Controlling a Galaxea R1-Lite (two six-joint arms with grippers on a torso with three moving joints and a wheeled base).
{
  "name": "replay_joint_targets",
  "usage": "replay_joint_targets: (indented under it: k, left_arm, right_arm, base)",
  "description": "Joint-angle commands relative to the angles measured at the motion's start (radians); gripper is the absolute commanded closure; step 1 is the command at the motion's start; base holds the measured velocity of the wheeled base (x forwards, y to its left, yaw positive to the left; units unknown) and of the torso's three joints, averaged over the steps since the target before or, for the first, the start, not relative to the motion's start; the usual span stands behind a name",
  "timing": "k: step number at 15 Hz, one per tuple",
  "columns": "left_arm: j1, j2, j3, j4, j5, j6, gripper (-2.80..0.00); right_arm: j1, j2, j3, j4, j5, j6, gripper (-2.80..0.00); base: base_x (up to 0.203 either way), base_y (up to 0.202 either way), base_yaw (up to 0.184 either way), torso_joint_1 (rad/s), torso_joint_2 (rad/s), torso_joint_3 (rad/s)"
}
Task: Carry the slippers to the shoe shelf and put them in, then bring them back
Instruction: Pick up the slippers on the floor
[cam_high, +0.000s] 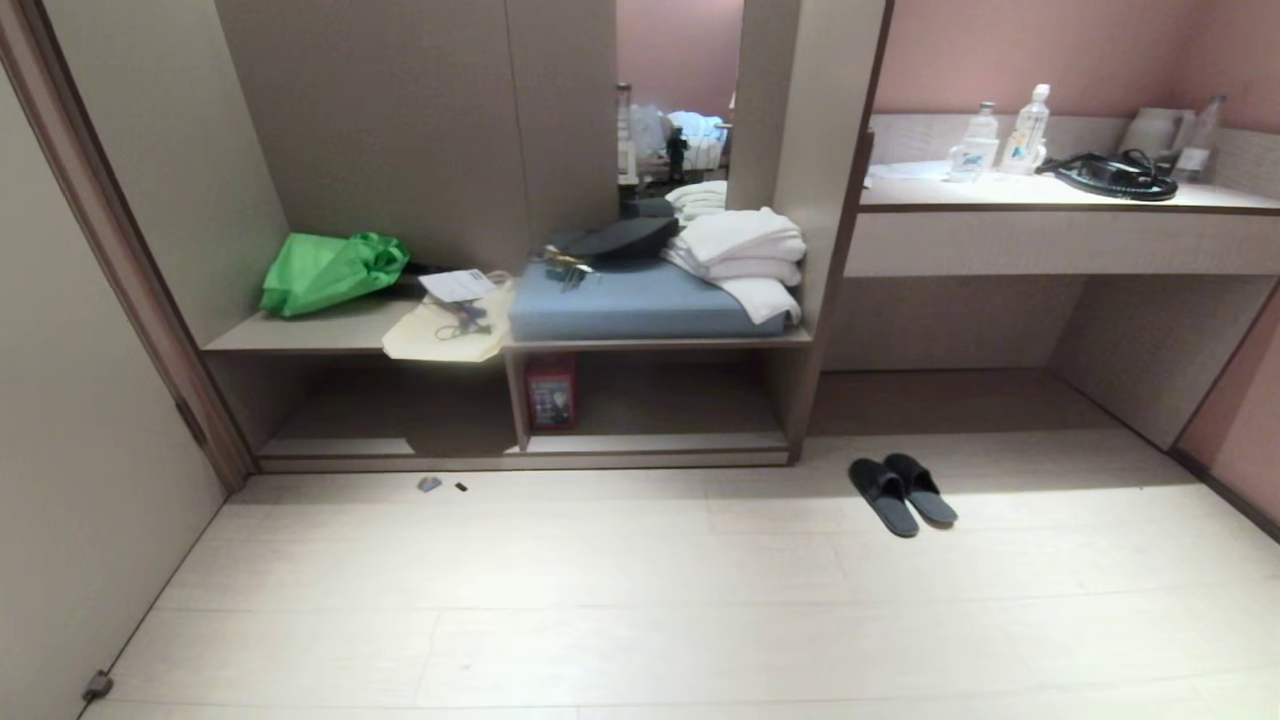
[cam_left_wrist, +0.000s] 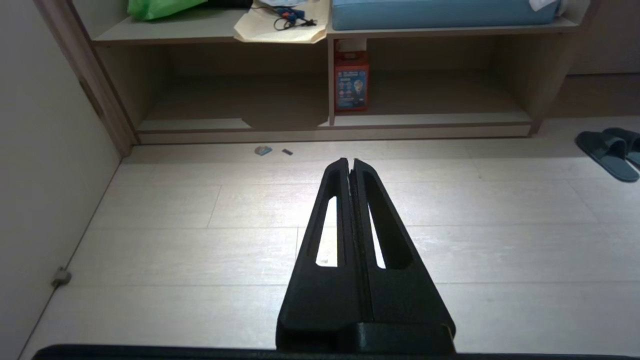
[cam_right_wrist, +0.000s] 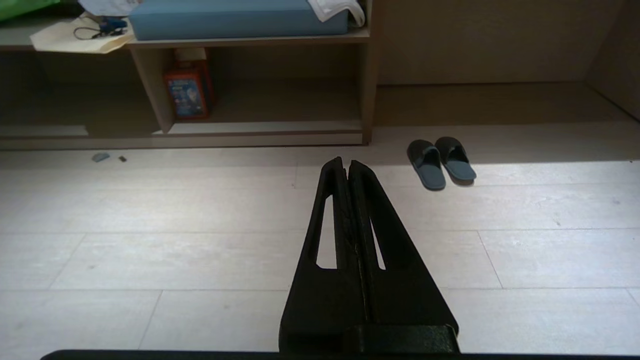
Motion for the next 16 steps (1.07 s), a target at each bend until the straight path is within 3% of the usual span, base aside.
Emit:
replay_joint_targets:
  k: [1, 16]
  left_arm:
    - [0.000, 0.001, 0.000, 0.000, 0.000, 0.000, 0.00]
    - [0.000, 0.001, 0.000, 0.000, 0.000, 0.000, 0.00]
  right_arm:
    - [0.000, 0.000, 0.000, 0.000, 0.000, 0.000, 0.00]
    - [0.000, 0.000, 0.000, 0.000, 0.000, 0.000, 0.00]
  base:
    - [0.194, 0.000, 0.002, 0.002, 0.00, 0.007]
    - [0.196, 0.000, -0.001, 0.001, 0.00, 0.002]
